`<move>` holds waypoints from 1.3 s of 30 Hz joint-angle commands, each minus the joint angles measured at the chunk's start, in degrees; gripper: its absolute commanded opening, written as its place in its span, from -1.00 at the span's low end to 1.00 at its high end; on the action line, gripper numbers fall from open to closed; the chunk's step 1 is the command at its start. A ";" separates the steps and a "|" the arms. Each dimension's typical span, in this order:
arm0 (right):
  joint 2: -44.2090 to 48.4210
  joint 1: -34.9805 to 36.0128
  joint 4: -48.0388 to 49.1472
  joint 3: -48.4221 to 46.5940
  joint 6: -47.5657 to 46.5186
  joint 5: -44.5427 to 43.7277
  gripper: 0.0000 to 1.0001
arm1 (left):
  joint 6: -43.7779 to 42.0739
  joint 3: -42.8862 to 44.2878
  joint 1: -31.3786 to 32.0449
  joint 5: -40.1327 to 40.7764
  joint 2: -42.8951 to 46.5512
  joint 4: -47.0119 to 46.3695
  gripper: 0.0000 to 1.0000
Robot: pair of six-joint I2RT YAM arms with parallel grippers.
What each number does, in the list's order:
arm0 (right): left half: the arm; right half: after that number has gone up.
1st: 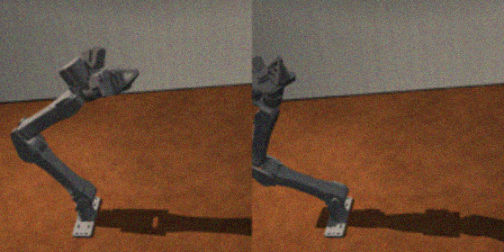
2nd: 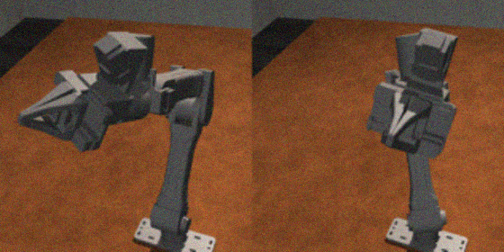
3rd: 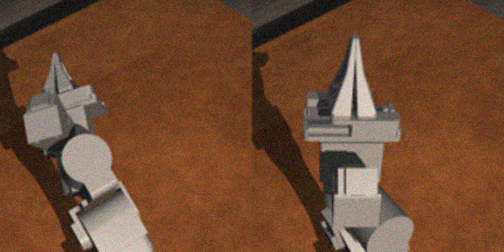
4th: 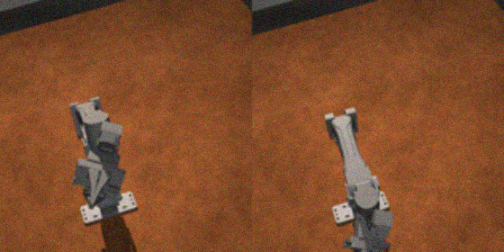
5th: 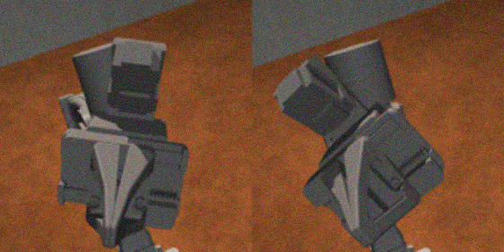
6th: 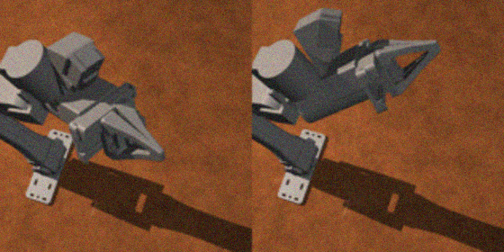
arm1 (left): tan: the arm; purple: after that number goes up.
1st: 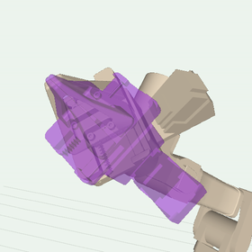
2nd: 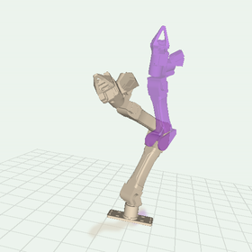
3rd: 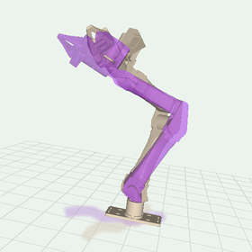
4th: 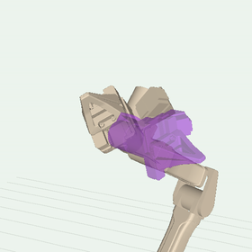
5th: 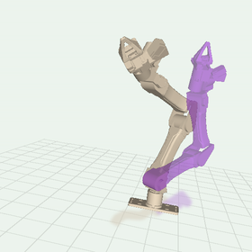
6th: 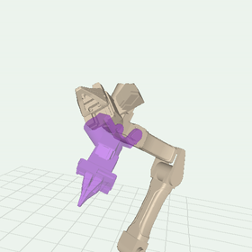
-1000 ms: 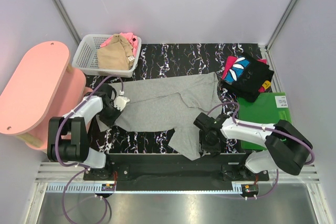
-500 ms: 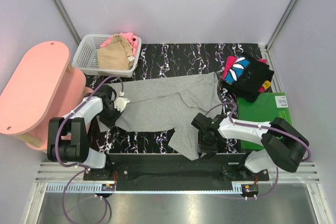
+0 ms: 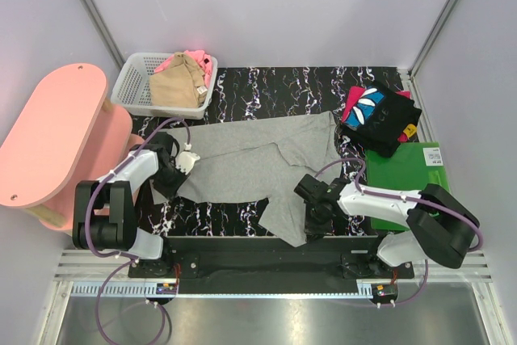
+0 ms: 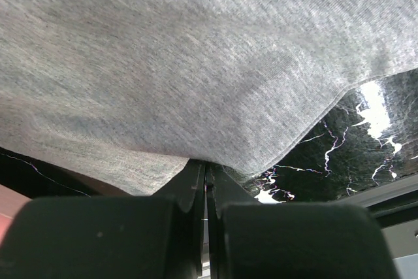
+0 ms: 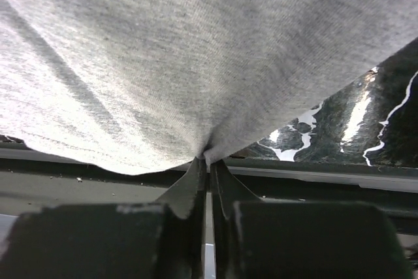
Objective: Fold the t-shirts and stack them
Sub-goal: Grap the side of the flattened tshirt closest away from the robot with both arms, then fold the other side of the tshirt into a rectangle
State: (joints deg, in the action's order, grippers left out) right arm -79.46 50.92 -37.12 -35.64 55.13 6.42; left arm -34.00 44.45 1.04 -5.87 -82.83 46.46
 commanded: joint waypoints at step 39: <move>29.97 -0.20 -29.05 -11.21 2.96 -8.00 -1.00 | -7.22 -2.88 0.19 2.44 20.68 14.71 -1.00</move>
State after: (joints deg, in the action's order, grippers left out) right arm -52.25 50.52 -60.95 -44.45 56.34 -3.27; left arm -39.11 40.36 1.04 -4.49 -64.84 57.45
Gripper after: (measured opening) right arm 0.012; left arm 0.008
